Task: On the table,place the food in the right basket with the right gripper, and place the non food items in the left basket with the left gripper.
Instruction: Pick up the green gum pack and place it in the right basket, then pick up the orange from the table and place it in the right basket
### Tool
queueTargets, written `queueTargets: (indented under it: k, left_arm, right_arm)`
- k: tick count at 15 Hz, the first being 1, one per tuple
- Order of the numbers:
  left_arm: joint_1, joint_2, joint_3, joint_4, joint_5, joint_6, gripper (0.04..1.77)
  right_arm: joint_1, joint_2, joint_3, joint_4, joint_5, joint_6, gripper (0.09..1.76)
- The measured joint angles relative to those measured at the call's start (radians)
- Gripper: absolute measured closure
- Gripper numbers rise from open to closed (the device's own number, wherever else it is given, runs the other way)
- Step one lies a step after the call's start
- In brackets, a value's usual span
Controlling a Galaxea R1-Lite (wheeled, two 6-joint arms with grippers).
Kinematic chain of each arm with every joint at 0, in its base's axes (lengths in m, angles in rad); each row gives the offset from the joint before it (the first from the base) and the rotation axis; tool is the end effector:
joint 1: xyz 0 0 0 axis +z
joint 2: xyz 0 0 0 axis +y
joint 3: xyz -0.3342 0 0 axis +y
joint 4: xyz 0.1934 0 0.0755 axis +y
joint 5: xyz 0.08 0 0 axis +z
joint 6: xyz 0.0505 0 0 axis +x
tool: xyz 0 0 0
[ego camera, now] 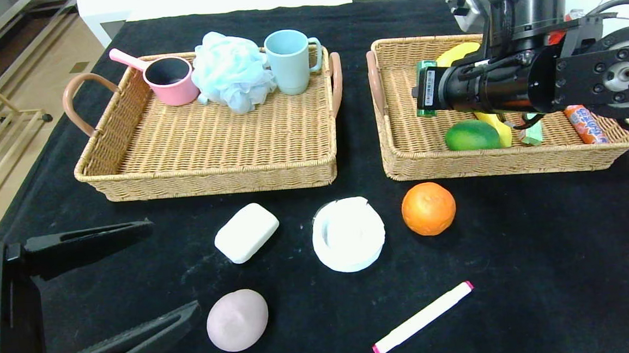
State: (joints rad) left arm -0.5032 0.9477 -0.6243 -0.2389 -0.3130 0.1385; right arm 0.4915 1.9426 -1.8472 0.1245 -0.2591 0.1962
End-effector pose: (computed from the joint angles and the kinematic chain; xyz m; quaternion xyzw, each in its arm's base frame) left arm 0.1151 -0.0811 0.2707 0.0675 0.0145 -0.3985 0.9146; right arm 0.4001 0.1995 0.3400 0.0567 0.1129 0.1047 0.9865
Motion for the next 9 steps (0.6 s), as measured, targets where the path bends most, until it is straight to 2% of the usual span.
queueTargets:
  k: [4,9]
  left_arm:
    - [0.0,-0.007,-0.001,0.001,0.0,0.003,0.09]
    - [0.0,-0.008,0.0,0.004,0.0,0.003,0.09]
  right_arm:
    - [0.001,0.002,0.004,0.01,0.002,-0.01,0.79]
    - [0.01,-0.015,0.005,0.058,-0.006,-0.015,0.48]
